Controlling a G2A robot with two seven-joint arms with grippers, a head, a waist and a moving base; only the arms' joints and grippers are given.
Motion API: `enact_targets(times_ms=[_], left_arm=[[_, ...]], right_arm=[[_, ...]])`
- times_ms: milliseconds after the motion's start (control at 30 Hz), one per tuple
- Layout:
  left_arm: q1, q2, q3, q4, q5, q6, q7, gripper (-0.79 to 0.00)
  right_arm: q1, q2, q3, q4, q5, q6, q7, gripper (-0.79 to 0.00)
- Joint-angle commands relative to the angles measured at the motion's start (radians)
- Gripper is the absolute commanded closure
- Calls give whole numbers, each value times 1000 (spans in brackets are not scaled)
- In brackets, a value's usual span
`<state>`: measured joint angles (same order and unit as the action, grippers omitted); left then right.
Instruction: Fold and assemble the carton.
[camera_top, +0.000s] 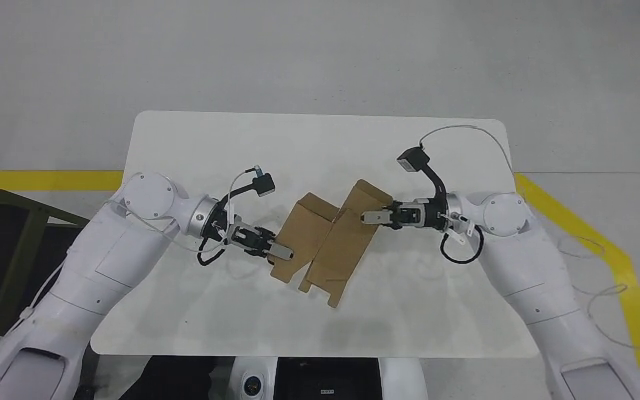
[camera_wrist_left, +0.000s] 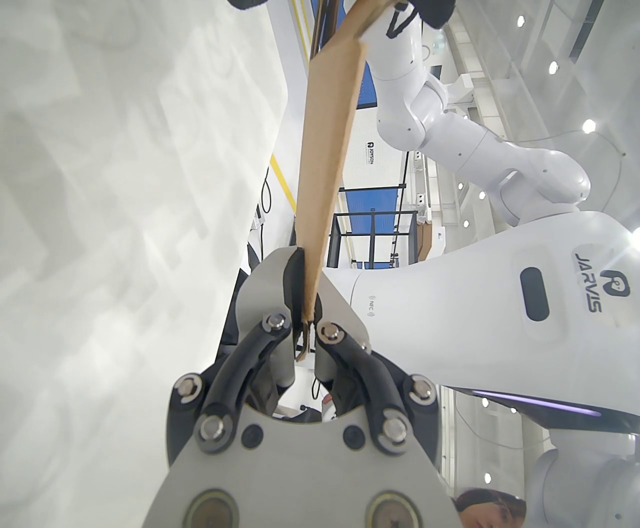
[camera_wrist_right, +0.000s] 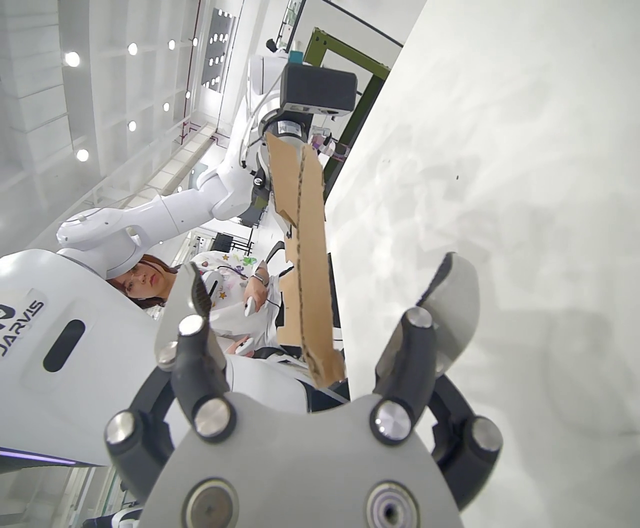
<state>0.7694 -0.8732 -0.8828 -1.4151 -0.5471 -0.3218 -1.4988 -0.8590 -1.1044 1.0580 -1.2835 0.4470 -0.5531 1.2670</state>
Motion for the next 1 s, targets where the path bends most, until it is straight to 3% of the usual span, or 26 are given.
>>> enact_targets(times_ms=[0, 200, 467, 500, 533, 567, 700, 967], left_arm=[[-4, 4, 10, -1, -5, -3, 3, 0], [-15, 13, 33, -2, -19, -11, 11, 0], [-31, 23, 58, 3, -32, -27, 27, 0], [-34, 25, 61, 5, -34, -28, 28, -234], [-36, 26, 63, 6, -36, -31, 31, -366], [-38, 27, 65, 8, -37, -33, 33, -785], [-46, 30, 67, 21, -55, -45, 46, -785], [-40, 30, 11, 84, -133, -186, 186, -785]], right_arm=[[4, -1, -9, 3, 6, 2, 2, -203], [13, -1, -25, 11, 19, 1, 1, 0], [17, 2, -36, 15, 36, -11, -11, 0], [17, 3, -37, 15, 38, -12, -12, 0], [17, 3, -36, 16, 42, -16, -16, 0], [16, 3, -35, 17, 46, -22, -22, 0], [12, 4, -28, 27, 59, -46, -46, 0], [-4, 0, 2, 40, 35, -82, -204, 0]])
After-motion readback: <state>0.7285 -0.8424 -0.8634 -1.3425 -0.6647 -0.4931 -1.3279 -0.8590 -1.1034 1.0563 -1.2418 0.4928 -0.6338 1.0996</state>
